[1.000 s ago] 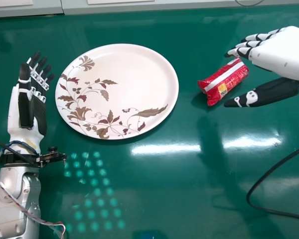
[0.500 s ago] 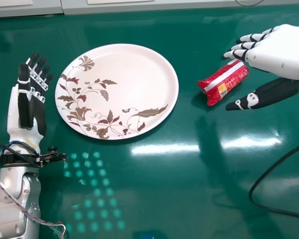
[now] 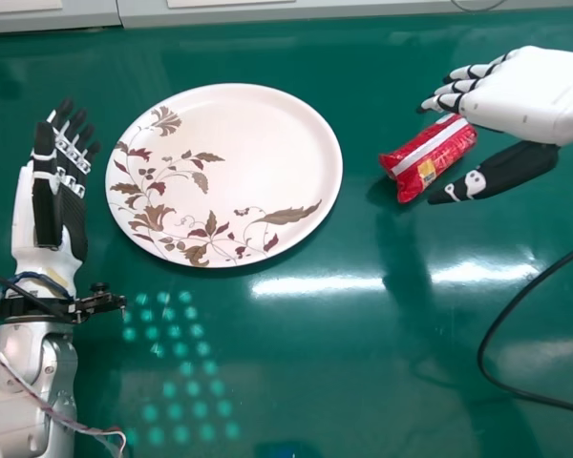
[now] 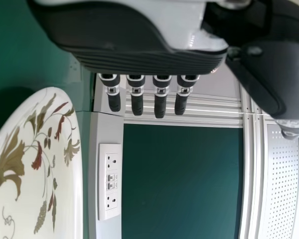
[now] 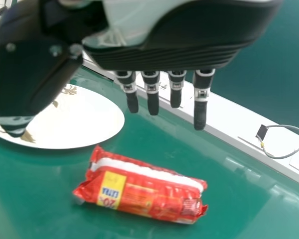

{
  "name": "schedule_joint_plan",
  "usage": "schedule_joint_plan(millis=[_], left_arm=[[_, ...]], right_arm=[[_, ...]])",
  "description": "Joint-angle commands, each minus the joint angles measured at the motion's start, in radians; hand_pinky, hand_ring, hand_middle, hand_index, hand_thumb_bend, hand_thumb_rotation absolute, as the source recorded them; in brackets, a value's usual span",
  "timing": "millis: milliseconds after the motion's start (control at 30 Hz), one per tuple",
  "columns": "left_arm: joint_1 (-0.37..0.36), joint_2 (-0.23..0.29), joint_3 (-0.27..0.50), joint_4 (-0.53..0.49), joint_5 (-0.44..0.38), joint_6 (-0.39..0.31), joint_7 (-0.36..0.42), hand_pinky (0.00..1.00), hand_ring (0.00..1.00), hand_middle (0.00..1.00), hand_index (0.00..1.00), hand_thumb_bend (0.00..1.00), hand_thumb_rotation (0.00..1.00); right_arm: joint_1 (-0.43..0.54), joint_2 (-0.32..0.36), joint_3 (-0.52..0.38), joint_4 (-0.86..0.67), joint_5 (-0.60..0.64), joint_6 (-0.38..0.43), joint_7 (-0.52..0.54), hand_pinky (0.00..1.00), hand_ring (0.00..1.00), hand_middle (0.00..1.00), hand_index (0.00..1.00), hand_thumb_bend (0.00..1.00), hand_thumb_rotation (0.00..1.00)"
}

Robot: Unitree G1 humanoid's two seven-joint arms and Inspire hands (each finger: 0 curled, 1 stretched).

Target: Pick up biscuit and place it in the plate

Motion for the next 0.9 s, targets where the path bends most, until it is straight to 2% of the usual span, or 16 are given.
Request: schedule_joint_plan(millis=[0,233,500,867], left_arm=[[0.019,-0.002,-0.003,-0.020,0.011,0.012,0.010,1.00,1.00,1.00,1.00,1.00,0.75],[0.027,0.004,0.006,-0.024,-0.005,0.008,-0.003,1.00,1.00,1.00,1.00,1.00,0.74],[0.035,0.022,0.027,-0.037,-0.012,0.016,-0.007,1.00,1.00,1.00,1.00,0.99,0.74],[0.042,0.035,0.040,-0.063,-0.014,0.037,-0.006,1.00,1.00,1.00,1.00,1.00,0.75]], right_arm=[[-0.039,0.022,0.022,0.050,-0.016,-0.032,-0.035,0.76,0.92,0.96,1.00,1.00,0.35],[-0.092,0.066,0.059,0.155,-0.049,-0.058,-0.090,0.77,0.92,0.96,1.00,1.00,0.34],[-0.107,0.100,0.090,0.224,-0.085,-0.067,-0.148,0.77,0.92,0.96,0.98,1.00,0.33],[-0.098,0.106,0.106,0.251,-0.064,-0.104,-0.146,0.76,0.92,0.97,1.00,1.00,0.37]])
